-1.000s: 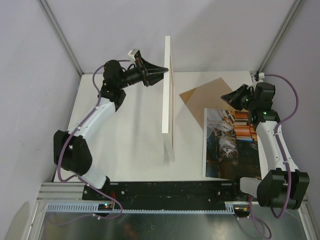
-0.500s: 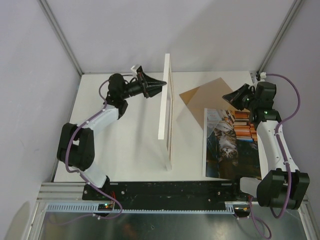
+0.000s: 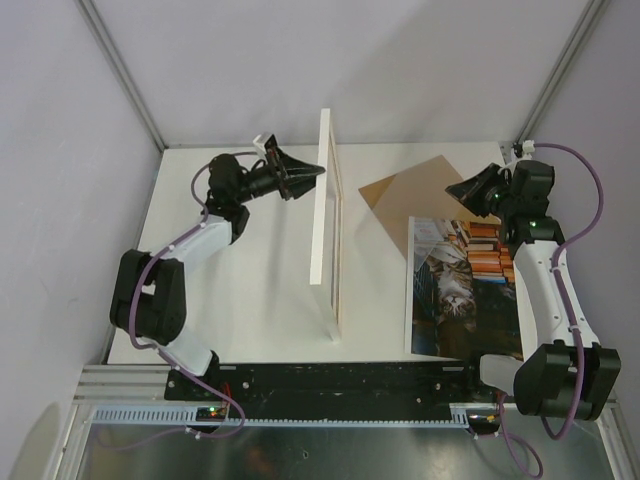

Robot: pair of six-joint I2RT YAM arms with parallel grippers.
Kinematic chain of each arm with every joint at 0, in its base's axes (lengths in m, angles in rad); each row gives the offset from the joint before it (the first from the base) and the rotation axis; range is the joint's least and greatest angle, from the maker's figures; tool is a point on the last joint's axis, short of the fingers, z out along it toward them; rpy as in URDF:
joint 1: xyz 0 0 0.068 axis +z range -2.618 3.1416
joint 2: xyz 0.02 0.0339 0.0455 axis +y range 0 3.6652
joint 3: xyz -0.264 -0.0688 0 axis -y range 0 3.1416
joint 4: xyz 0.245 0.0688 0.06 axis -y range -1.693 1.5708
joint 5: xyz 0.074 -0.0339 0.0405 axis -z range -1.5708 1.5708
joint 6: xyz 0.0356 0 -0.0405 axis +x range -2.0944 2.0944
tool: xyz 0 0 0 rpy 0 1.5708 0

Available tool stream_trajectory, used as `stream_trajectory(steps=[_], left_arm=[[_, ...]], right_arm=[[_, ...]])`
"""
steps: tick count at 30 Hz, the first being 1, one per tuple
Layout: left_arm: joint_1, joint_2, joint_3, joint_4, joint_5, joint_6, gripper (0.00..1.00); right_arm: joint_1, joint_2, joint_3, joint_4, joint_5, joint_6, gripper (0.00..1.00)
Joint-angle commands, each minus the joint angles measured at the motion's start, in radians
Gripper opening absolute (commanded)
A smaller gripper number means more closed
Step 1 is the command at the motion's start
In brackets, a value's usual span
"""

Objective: Put the photo into the frame

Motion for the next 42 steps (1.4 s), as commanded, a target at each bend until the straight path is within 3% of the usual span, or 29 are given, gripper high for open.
stream_trajectory(steps=[1,10,17,20,29,36,42], left_arm=[[0.024,-0.061,-0.025,0.024,0.046,0.045,0.32],[0.089,-0.100,-0.065,0.023,0.088,0.073,0.47],[0.145,-0.130,-0.068,-0.058,0.145,0.152,0.45],[0.174,-0.144,-0.043,-0.226,0.167,0.282,0.43],[0.265,-0.159,0.133,-0.971,0.075,0.928,0.45],[0.273,-0.154,0.175,-1.248,-0.130,1.175,0.45],[0.273,-0.112,0.202,-1.350,-0.246,1.302,0.45]], right_arm=[[0.023,-0.021,0.052,0.030,0.007,-0.014,0.00],[0.056,-0.010,0.051,0.042,0.017,-0.010,0.00],[0.080,-0.001,0.054,0.046,0.029,-0.011,0.00],[0.081,0.002,0.055,0.044,0.031,-0.012,0.00],[0.082,-0.003,0.061,0.025,0.033,-0.035,0.00],[0.109,-0.002,0.062,0.021,0.022,-0.050,0.00],[0.110,-0.005,0.060,0.021,0.013,-0.061,0.00]])
